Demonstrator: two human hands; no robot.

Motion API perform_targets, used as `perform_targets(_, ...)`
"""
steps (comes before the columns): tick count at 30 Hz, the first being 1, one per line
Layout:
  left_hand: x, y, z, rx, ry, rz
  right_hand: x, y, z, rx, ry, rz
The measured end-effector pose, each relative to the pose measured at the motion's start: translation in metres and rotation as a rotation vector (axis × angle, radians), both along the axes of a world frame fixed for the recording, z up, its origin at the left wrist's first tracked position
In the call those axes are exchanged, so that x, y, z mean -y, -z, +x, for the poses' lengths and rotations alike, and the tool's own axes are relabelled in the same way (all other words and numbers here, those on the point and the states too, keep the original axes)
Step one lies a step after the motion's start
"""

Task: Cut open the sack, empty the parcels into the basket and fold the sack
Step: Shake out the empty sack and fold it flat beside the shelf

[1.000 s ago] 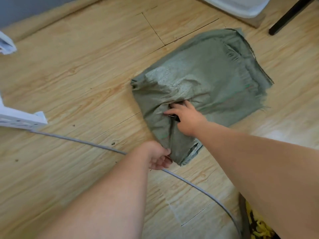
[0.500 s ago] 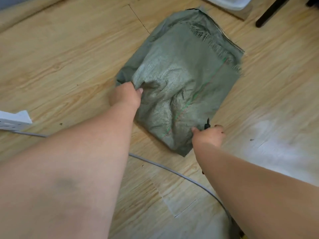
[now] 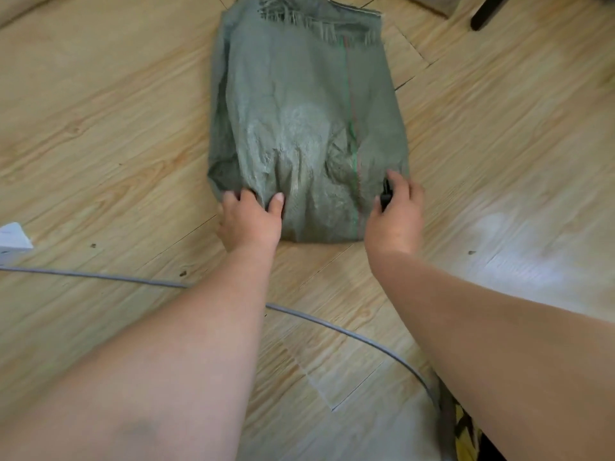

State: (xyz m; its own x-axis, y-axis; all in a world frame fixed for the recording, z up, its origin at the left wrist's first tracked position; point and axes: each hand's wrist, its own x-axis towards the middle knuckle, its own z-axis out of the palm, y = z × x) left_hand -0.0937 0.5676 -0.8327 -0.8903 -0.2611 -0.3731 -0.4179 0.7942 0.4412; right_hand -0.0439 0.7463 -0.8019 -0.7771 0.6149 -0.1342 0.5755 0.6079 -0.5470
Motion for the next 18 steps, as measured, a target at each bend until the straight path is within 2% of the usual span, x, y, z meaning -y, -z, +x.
perform_targets(1,0.002,0.001,0.001,-0.099,0.108,-0.115,0.0,0.002,0.001,0.054,-0.055,-0.025)
perform_targets(2,0.005,0.001,-0.001,-0.126,0.209,-0.146,0.0,0.006,0.0,0.131,-0.088,-0.068)
perform_targets(5,0.014,0.002,-0.018,0.057,0.392,0.05,-0.003,0.019,-0.008,0.341,-0.059,-0.209)
perform_targets(6,0.011,-0.002,-0.02,0.057,0.459,0.026,-0.003,0.021,-0.009,0.368,-0.034,-0.231)
perform_targets(8,-0.004,-0.013,-0.016,-0.027,0.625,-0.101,0.0,0.022,-0.01,0.35,0.037,-0.235)
perform_targets(10,-0.023,-0.021,-0.008,0.014,0.729,-0.062,0.003,0.019,-0.01,0.258,0.114,-0.229)
perform_targets(12,-0.036,-0.02,-0.003,0.092,0.766,0.005,0.006,0.015,-0.01,0.15,0.157,-0.274)
perform_targets(14,-0.038,-0.017,-0.004,0.085,0.769,0.014,0.007,0.013,-0.01,0.121,0.121,-0.345)
perform_targets(16,-0.029,-0.02,-0.008,0.188,0.728,0.047,0.007,0.013,-0.012,0.189,0.021,-0.395)
perform_targets(18,-0.014,-0.023,-0.014,0.3,0.596,0.201,0.008,0.014,-0.014,0.278,-0.042,-0.421)
